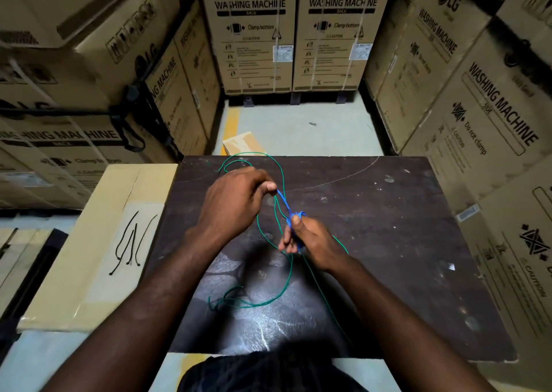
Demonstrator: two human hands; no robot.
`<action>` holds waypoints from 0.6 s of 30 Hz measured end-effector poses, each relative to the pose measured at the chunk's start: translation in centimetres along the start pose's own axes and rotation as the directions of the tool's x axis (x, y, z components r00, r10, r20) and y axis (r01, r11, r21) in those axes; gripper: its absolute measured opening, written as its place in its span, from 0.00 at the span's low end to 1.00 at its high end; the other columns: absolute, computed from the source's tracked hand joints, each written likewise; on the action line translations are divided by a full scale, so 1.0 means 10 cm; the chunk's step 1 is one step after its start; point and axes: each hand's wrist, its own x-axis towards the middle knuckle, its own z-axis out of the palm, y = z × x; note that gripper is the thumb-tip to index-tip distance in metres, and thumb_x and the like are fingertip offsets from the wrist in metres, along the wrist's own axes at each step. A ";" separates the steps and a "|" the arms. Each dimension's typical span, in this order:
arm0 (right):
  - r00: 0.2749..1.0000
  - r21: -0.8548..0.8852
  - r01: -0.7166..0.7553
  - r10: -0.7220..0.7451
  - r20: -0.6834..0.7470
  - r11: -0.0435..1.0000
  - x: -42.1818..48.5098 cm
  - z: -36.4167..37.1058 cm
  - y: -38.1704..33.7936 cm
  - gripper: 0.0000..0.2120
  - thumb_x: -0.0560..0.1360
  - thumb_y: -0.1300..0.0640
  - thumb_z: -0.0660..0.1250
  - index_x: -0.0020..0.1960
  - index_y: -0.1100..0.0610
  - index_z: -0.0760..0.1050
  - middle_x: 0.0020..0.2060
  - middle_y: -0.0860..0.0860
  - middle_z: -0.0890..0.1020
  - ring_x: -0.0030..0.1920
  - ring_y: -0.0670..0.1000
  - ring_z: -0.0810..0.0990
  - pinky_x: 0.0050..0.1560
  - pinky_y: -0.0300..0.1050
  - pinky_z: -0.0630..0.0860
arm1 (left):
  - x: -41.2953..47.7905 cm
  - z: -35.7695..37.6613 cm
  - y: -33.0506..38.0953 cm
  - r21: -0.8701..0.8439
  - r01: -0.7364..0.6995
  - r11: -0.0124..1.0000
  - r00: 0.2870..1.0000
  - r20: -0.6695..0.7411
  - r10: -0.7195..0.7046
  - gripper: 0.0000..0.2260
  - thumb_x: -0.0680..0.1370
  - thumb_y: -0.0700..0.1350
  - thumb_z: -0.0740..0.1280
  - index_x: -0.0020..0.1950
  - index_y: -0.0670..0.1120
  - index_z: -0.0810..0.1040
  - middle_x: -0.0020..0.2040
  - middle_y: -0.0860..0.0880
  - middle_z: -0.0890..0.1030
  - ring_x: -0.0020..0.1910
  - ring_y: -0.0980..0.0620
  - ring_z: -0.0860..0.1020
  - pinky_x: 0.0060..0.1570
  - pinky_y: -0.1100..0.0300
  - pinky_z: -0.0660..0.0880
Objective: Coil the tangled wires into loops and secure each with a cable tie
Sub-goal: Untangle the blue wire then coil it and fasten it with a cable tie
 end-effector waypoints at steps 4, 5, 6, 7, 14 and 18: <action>0.999 -0.024 -0.031 0.032 0.034 0.999 -0.05 0.11 -0.03 0.24 0.78 0.40 0.53 0.32 0.55 0.73 0.31 0.60 0.82 0.29 0.51 0.75 0.33 0.41 0.72 | 0.03 0.15 -0.12 -0.049 0.086 0.995 0.996 0.029 -0.085 0.11 0.76 0.56 0.60 0.45 0.53 0.79 0.43 0.53 0.82 0.47 0.50 0.79 0.42 0.53 0.75; 0.999 -0.003 -0.044 0.044 0.020 0.999 -0.07 0.14 -0.04 0.24 0.78 0.41 0.53 0.31 0.54 0.72 0.30 0.60 0.81 0.29 0.52 0.75 0.32 0.41 0.71 | 0.03 0.20 -0.16 -0.060 0.108 0.992 0.994 0.040 -0.106 0.12 0.76 0.56 0.59 0.45 0.52 0.79 0.42 0.53 0.82 0.47 0.50 0.79 0.42 0.53 0.75; 0.998 0.028 -0.061 0.061 0.006 0.998 -0.08 0.16 -0.06 0.24 0.77 0.41 0.54 0.30 0.54 0.72 0.29 0.59 0.80 0.29 0.54 0.75 0.32 0.41 0.71 | 0.01 0.26 -0.21 -0.070 0.130 0.989 0.990 0.056 -0.126 0.12 0.76 0.55 0.59 0.45 0.51 0.79 0.41 0.53 0.82 0.46 0.50 0.79 0.41 0.54 0.74; 0.997 0.065 -0.074 0.074 -0.005 0.995 -0.09 0.18 -0.07 0.24 0.76 0.40 0.55 0.30 0.54 0.71 0.28 0.59 0.80 0.30 0.55 0.75 0.32 0.42 0.71 | 0.00 0.31 -0.24 -0.076 0.152 0.985 0.986 0.079 -0.146 0.11 0.77 0.55 0.60 0.44 0.51 0.78 0.40 0.53 0.81 0.45 0.50 0.79 0.40 0.54 0.74; 1.000 0.178 -0.006 0.007 -0.007 0.984 -0.13 0.17 -0.30 0.22 0.78 0.49 0.52 0.30 0.58 0.66 0.24 0.58 0.77 0.24 0.51 0.72 0.29 0.41 0.69 | -0.24 0.69 -0.39 -0.177 0.289 0.941 0.937 0.254 -0.240 0.13 0.80 0.48 0.62 0.36 0.49 0.72 0.33 0.54 0.80 0.40 0.47 0.79 0.35 0.58 0.66; 0.998 0.195 -0.014 0.025 -0.055 0.981 -0.11 0.12 -0.32 0.21 0.77 0.48 0.52 0.29 0.58 0.64 0.22 0.56 0.76 0.23 0.52 0.70 0.27 0.41 0.68 | -0.42 0.86 -0.38 -0.385 0.294 0.875 0.936 0.301 -0.181 0.13 0.78 0.52 0.59 0.38 0.48 0.76 0.29 0.56 0.74 0.33 0.58 0.73 0.37 0.58 0.67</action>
